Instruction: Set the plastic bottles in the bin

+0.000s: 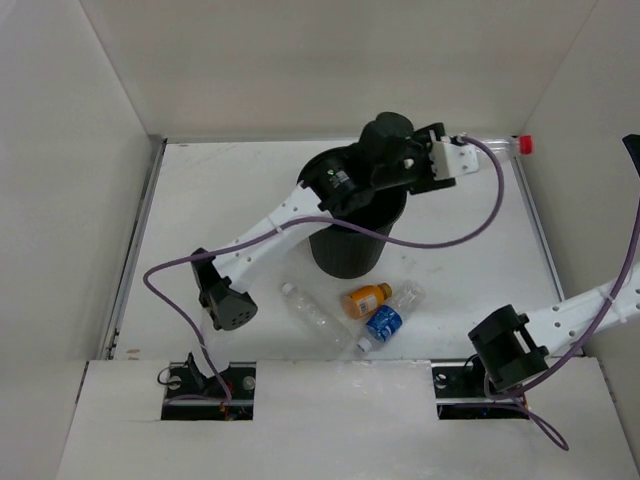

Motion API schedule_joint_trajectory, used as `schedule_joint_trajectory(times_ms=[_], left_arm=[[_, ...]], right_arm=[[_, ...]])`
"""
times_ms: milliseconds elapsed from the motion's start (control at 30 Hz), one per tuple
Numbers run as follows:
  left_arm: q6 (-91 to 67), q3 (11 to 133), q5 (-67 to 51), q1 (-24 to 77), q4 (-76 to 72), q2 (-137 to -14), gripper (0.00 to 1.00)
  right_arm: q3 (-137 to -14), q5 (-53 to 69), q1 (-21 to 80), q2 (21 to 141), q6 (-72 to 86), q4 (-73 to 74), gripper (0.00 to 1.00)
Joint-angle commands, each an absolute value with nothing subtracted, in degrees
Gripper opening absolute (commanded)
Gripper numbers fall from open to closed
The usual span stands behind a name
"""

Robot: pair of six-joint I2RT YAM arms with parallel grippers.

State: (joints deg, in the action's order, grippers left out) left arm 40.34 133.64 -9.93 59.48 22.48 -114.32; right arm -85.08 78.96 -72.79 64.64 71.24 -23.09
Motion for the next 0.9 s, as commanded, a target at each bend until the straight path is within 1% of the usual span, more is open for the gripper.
schedule_joint_trajectory(times_ms=[0, 200, 333, 467, 533, 600, 667, 733, 767, 800, 867], left_arm=[[43.85, 126.95, -8.88, 53.06, 24.7, -106.63, 0.16], [44.3, 116.12, -9.58, 44.44, 24.0, -100.03, 0.15], [44.03, 111.8, -10.02, 42.15, 22.59, -97.83, 0.15], [43.68, 108.03, -10.11, 41.88, 21.54, -96.42, 0.15], [43.51, 106.35, -10.02, 42.4, 21.01, -95.72, 0.2], [43.07, 104.86, -9.93, 42.93, 21.09, -94.93, 0.32], [42.54, 102.23, -10.02, 43.46, 21.01, -93.35, 0.66], [42.45, 98.98, -9.85, 43.72, 20.74, -91.5, 0.89], [42.45, 97.4, -9.76, 43.72, 20.74, -90.54, 0.98], [42.36, 95.99, -9.67, 43.64, 20.92, -89.57, 1.0], [42.63, 94.31, -9.41, 43.2, 21.01, -87.99, 1.0]], right_arm=[[-88.76, 76.12, -72.03, 65.65, 69.43, -23.47, 1.0], [-91.32, 73.74, -72.73, 66.62, 68.38, -21.63, 1.0], [-91.49, 72.69, -72.73, 66.53, 66.54, -19.17, 1.0], [-91.76, 71.9, -72.03, 65.48, 64.43, -16.88, 1.0], [-92.63, 71.63, -71.85, 65.39, 63.81, -16.09, 1.0], [-94.04, 71.63, -71.68, 65.83, 63.02, -15.21, 1.0], [-95.7, 71.63, -71.68, 66.44, 61.88, -14.16, 1.0], [-97.37, 71.98, -71.68, 67.23, 59.87, -12.67, 1.0], [-97.99, 71.98, -71.68, 67.58, 58.37, -11.79, 1.0], [-98.69, 72.24, -71.59, 67.94, 56.62, -10.82, 1.0], [-99.75, 72.68, -70.89, 68.29, 52.93, -8.54, 1.0]])
